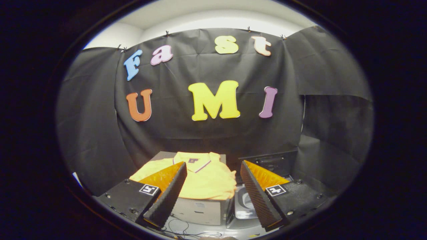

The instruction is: Put the clothes into the washing machine and then close the washing machine lid.

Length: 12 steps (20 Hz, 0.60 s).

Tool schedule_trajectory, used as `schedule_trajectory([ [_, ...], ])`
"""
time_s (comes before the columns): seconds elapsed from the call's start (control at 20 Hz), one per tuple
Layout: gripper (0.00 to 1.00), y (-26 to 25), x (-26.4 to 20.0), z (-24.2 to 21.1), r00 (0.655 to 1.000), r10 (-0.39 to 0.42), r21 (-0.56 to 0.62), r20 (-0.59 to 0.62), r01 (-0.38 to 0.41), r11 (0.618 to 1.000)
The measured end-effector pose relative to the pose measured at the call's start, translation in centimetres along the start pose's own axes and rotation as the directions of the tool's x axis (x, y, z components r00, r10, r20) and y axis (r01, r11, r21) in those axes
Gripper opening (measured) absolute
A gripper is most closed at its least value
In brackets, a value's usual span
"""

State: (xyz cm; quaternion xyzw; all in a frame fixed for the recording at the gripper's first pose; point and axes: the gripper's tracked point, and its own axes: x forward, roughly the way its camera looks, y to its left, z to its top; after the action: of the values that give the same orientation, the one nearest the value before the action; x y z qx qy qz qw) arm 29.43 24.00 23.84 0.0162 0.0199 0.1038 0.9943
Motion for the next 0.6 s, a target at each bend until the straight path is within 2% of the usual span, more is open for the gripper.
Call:
schedule_trajectory([
  [0.25, 1.00, 4.5, 6.8, -0.2, 0.996, 0.037, 0.000, -0.078, -0.037, 0.999],
  [0.45, 1.00, 7.5, 11.3, -2.9, 0.985, 0.041, 0.006, -0.165, -0.041, 0.999],
  [0.6, 1.00, 8.5, 14.2, -5.5, 0.973, 0.015, -0.019, -0.232, -0.020, 1.000],
])
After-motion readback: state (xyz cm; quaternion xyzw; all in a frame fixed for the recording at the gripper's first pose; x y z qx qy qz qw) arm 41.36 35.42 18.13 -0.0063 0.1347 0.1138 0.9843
